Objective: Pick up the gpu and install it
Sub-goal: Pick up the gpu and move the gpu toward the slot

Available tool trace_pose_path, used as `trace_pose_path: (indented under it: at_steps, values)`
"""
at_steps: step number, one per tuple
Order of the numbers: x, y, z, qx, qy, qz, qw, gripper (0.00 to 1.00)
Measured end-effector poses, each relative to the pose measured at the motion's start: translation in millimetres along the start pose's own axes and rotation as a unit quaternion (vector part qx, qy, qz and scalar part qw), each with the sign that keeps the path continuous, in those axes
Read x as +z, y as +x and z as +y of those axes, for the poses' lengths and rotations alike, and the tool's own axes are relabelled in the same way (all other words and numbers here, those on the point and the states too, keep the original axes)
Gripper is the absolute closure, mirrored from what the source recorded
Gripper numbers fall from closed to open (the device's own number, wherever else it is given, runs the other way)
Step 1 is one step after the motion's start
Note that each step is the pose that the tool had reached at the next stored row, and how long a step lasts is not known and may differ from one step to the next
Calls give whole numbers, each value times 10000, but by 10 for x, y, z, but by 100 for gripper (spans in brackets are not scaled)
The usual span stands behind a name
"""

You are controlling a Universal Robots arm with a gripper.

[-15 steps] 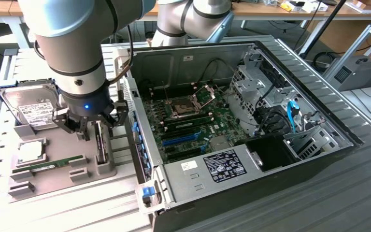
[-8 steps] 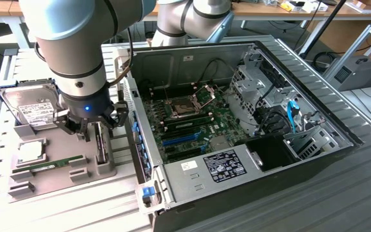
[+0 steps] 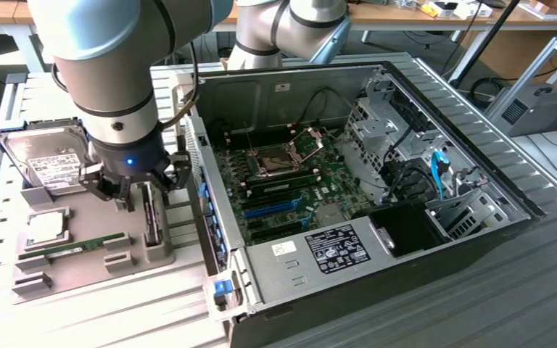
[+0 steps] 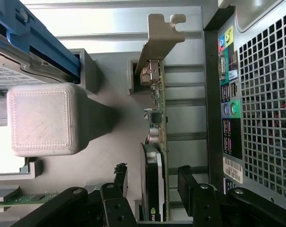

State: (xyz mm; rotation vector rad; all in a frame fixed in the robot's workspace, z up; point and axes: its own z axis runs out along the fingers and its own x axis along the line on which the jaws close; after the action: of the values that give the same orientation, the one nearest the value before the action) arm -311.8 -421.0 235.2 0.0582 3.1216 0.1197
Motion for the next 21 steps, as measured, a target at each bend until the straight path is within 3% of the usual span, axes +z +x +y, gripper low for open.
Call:
trace_pose_path:
  at_steps: [17, 21]
  values:
    - [6, -28, 9, 0, -1, 0, 10000, 45]
    - [6, -28, 9, 0, -1, 1, 10000, 53]
